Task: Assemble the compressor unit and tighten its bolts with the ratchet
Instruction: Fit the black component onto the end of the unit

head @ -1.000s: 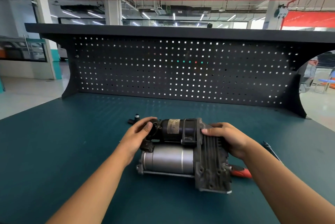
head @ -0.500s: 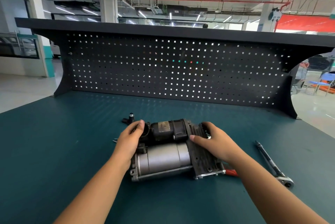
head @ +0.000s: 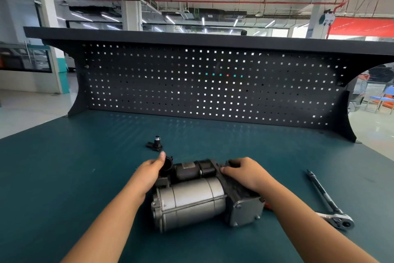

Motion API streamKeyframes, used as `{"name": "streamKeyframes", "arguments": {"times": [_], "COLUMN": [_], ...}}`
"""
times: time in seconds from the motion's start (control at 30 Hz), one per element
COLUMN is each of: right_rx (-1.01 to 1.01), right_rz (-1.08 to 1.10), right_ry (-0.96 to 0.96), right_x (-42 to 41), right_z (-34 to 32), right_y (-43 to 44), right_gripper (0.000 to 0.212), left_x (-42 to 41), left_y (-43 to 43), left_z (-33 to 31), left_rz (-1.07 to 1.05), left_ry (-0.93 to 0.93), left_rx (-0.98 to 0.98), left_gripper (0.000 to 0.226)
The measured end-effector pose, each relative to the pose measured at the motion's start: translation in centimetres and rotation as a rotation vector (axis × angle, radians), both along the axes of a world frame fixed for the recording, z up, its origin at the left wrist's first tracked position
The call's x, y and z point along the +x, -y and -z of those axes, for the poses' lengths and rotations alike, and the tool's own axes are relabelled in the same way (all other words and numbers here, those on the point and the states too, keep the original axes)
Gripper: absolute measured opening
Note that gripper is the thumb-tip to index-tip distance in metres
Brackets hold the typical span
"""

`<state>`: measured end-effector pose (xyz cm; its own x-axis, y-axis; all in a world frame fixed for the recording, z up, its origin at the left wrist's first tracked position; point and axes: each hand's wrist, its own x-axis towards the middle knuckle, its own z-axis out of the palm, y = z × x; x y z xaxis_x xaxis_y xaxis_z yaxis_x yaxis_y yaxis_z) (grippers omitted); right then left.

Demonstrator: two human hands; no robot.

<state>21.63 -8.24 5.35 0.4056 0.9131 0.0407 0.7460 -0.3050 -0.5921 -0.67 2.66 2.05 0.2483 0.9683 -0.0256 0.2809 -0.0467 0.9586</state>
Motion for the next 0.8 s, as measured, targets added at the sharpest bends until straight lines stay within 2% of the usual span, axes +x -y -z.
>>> {"name": "streamKeyframes", "arguments": {"times": [0.13, 0.3, 0.4, 0.6, 0.8], "right_rx": [-0.069, -0.033, -0.03, 0.009, 0.073], "right_rz": [-0.024, -0.023, 0.013, 0.112, 0.126], "right_ry": [0.057, 0.086, 0.124, 0.126, 0.058], "right_x": [-0.1, 0.0, 0.3, 1.2, 2.3], "right_z": [0.6, 1.0, 1.4, 1.9, 1.7], "right_y": [0.1, 0.7, 1.4, 3.7, 5.0], "right_gripper": [0.04, 0.034, 0.032, 0.028, 0.024], "left_x": [-0.2, 0.4, 1.0, 3.3, 4.7], "left_y": [-0.1, 0.7, 0.3, 0.4, 1.5], "left_z": [0.3, 0.5, 0.7, 0.5, 1.2], "left_rz": [0.023, 0.005, 0.029, 0.093, 0.09], "left_ry": [-0.024, 0.082, 0.086, 0.054, 0.156], "left_rx": [-0.109, -0.126, -0.132, -0.089, -0.085], "left_gripper": [0.076, 0.079, 0.082, 0.074, 0.06]}}
